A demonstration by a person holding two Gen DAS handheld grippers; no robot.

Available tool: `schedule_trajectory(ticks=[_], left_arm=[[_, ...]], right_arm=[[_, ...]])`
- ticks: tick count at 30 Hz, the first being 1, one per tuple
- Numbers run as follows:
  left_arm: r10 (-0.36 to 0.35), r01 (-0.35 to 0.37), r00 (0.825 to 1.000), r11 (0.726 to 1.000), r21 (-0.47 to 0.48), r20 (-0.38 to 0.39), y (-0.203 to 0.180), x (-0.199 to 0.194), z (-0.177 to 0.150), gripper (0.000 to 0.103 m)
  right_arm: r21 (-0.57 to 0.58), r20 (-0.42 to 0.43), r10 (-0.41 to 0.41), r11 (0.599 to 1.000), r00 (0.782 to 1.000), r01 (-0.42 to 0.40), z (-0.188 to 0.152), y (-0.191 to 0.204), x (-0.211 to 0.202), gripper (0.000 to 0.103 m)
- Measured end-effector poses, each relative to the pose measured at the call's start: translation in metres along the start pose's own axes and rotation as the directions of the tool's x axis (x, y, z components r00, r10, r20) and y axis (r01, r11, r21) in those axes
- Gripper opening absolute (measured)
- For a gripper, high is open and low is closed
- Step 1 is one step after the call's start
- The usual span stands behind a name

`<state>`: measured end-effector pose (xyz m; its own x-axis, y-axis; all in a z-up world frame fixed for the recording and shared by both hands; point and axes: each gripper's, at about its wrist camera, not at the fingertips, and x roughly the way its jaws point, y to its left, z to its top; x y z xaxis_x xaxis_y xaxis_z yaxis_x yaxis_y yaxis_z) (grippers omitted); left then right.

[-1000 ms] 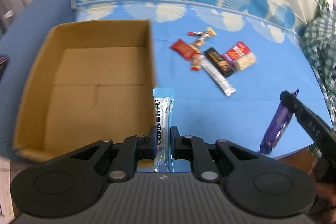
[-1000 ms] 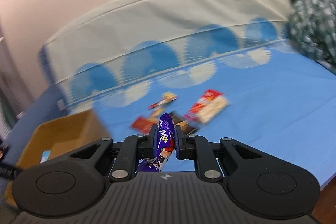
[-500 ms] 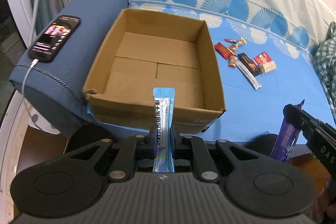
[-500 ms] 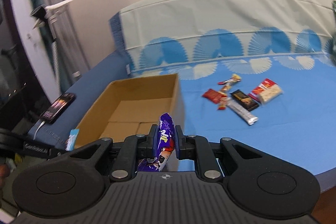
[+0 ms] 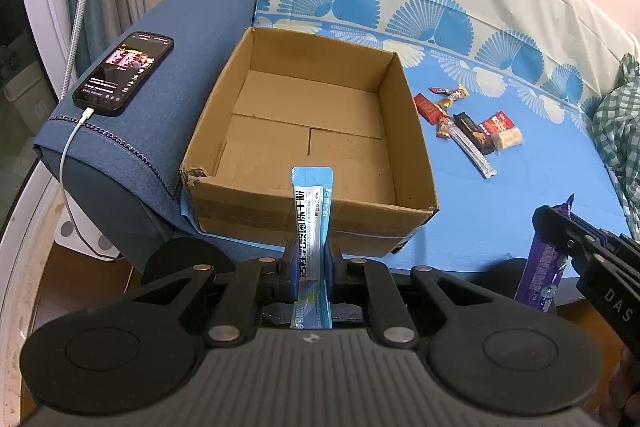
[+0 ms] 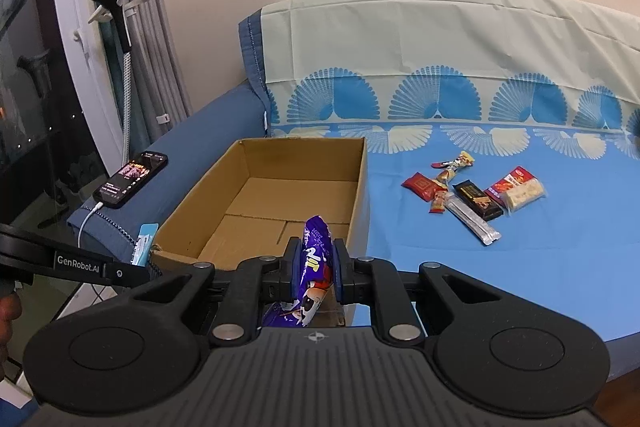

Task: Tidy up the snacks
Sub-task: 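Carry the blue stick pack and purple bar over the box and release both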

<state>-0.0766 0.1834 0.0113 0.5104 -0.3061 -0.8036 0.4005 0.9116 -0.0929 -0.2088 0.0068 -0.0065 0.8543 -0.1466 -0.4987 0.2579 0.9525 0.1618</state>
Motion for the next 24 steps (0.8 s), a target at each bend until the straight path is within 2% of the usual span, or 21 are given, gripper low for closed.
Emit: schedule_trajectory(ticks=[24], left_arm=[[0.005, -0.005, 0.999, 1.000, 0.001, -0.046, 0.003, 0.026, 0.012, 0.013]], right_arm=[[-0.014, -0.052, 0.004, 1.000, 0.999, -0.005, 0.008, 0.003, 0.025, 0.016]])
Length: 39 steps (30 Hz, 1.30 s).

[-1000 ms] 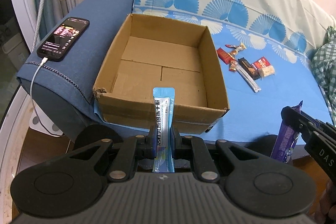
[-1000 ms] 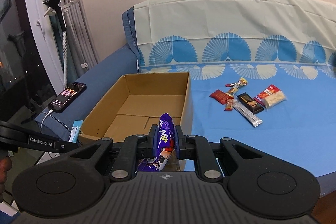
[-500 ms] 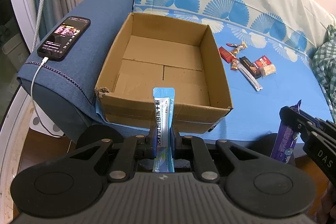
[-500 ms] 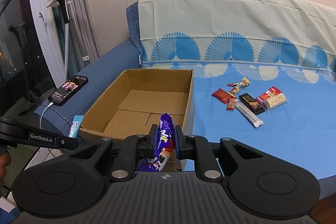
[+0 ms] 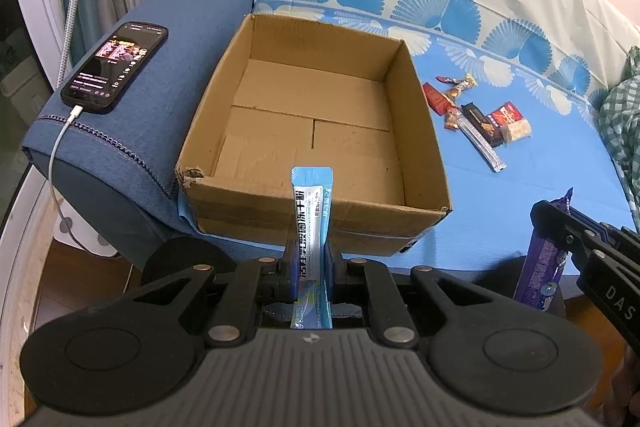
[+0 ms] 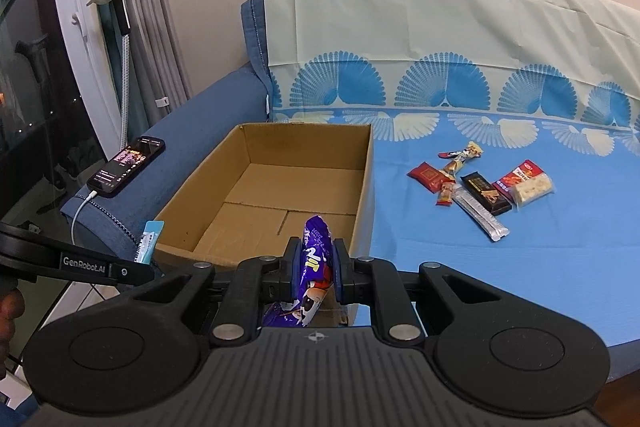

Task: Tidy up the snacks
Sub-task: 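Carry the blue stick pack and purple bar over the box and release both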

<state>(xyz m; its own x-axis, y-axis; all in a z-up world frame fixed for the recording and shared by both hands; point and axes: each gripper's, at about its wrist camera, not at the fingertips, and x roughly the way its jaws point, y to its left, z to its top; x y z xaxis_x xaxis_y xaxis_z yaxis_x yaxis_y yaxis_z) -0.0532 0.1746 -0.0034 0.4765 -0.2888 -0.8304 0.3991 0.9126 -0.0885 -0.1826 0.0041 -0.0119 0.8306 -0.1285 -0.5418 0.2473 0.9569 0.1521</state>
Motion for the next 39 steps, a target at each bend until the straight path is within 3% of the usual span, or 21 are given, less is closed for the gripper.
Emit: schedule_trajectory(ticks=[17, 39], left_arm=[[-0.015, 0.016, 1.000, 0.999, -0.031, 0.020, 0.009, 0.021, 0.042, 0.014], [0.010, -0.010, 1.000, 1.000, -0.017, -0.010, 0.016, 0.103, 0.119, 0.014]], right_arm=[[-0.030, -0.013, -0.001, 1.000, 1.000, 0.001, 0.027, 0.009, 0.036, 0.016], [-0.034, -0.042, 0.021, 0.999, 0.999, -0.022, 0.072, 0.014, 0.146, 0.016]])
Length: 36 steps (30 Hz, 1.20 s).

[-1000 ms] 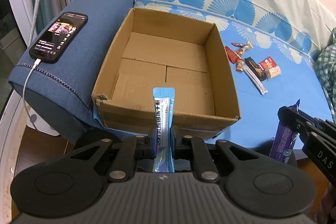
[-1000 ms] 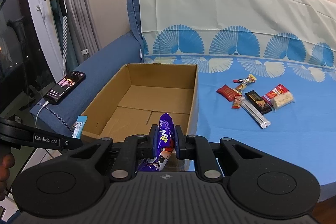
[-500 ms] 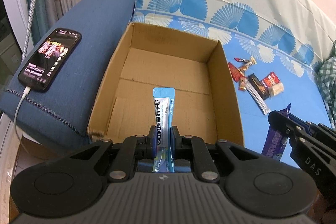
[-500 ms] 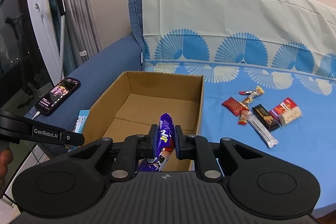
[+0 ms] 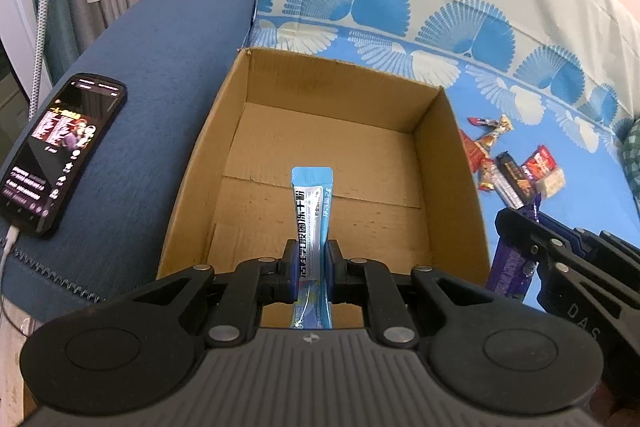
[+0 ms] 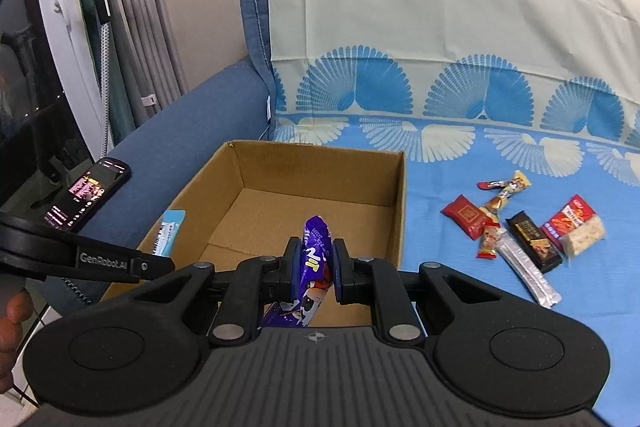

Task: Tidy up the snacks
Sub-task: 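Carry the blue stick pack and purple bar over the box and release both, then withdraw both open tools from the box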

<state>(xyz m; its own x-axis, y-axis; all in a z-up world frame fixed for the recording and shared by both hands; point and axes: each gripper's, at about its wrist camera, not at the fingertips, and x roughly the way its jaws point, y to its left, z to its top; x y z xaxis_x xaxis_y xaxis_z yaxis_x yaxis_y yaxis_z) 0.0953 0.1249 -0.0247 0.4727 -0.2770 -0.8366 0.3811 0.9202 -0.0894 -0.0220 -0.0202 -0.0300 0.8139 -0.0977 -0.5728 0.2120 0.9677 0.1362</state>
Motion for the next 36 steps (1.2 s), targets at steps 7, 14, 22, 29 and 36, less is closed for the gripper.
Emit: schedule_trajectory(ticks=[7, 14, 22, 29, 36], left_arm=[[0.017, -0.017, 0.999, 1.000, 0.002, -0.042, 0.002, 0.034, 0.009, 0.014], [0.027, -0.027, 0.996, 1.000, 0.010, -0.082, 0.004, 0.060, 0.011, 0.014], [0.079, -0.079, 0.995, 0.997, -0.004, -0.063, 0.012, 0.069, 0.011, 0.103], [0.129, -0.130, 0.988, 0.991, -0.014, -0.079, 0.020, 0.049, -0.012, 0.103], [0.190, -0.189, 0.980, 0.982, 0.016, -0.065, 0.013, 0.002, -0.067, 0.103]], right_arm=[[-0.004, -0.029, -0.001, 1.000, 1.000, 0.001, 0.004, -0.002, 0.032, 0.016], [-0.003, -0.071, -0.001, 1.000, 0.997, 0.000, 0.001, -0.005, 0.058, 0.016], [0.089, -0.109, 0.030, 0.996, 0.994, -0.020, 0.009, -0.015, 0.079, 0.066], [0.060, -0.102, 0.000, 0.998, 0.995, 0.006, 0.005, -0.010, 0.054, 0.089], [0.024, -0.166, -0.008, 1.000, 0.986, 0.012, -0.036, 0.013, -0.004, 0.093]])
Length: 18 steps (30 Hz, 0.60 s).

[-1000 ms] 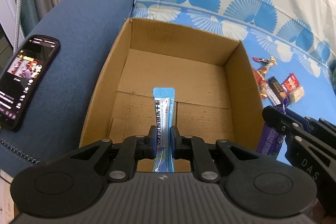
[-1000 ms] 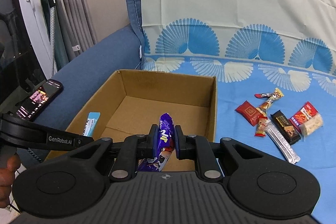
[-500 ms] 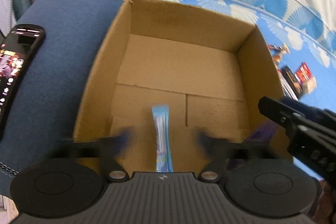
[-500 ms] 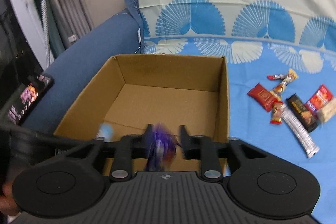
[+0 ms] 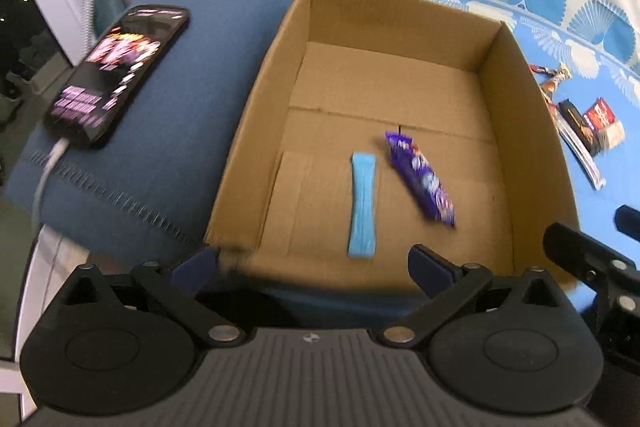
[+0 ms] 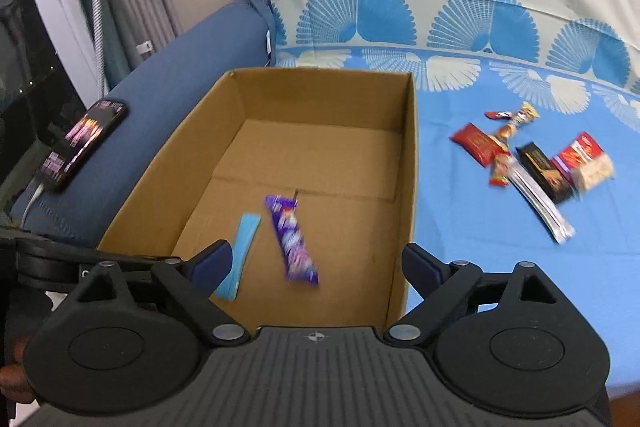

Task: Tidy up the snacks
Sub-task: 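Withdraw both open tools from the box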

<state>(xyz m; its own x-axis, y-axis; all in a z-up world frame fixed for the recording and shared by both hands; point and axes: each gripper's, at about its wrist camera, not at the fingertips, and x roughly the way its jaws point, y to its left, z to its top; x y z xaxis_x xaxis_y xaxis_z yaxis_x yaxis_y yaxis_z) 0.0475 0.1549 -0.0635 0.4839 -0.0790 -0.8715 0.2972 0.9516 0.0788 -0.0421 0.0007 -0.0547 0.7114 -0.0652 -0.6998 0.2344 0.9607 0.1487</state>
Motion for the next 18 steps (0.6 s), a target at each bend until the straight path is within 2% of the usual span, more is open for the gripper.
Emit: schedule_trajectory(ticks=[7, 18], left_arm=[[0.032, -0.031, 0.995, 0.999, -0.010, 0.098, 0.000, -0.054, -0.043, 0.103], [0.039, -0.041, 0.982, 0.999, 0.006, 0.184, -0.015, -0.102, -0.069, 0.103]], right_arm=[[-0.073, 0.114, -0.022, 0.997, 0.993, 0.030, -0.027, 0.016, -0.063, 0.098], [-0.077, 0.224, -0.009, 0.997, 0.975, 0.026, -0.052, 0.015, -0.123, 0.100]])
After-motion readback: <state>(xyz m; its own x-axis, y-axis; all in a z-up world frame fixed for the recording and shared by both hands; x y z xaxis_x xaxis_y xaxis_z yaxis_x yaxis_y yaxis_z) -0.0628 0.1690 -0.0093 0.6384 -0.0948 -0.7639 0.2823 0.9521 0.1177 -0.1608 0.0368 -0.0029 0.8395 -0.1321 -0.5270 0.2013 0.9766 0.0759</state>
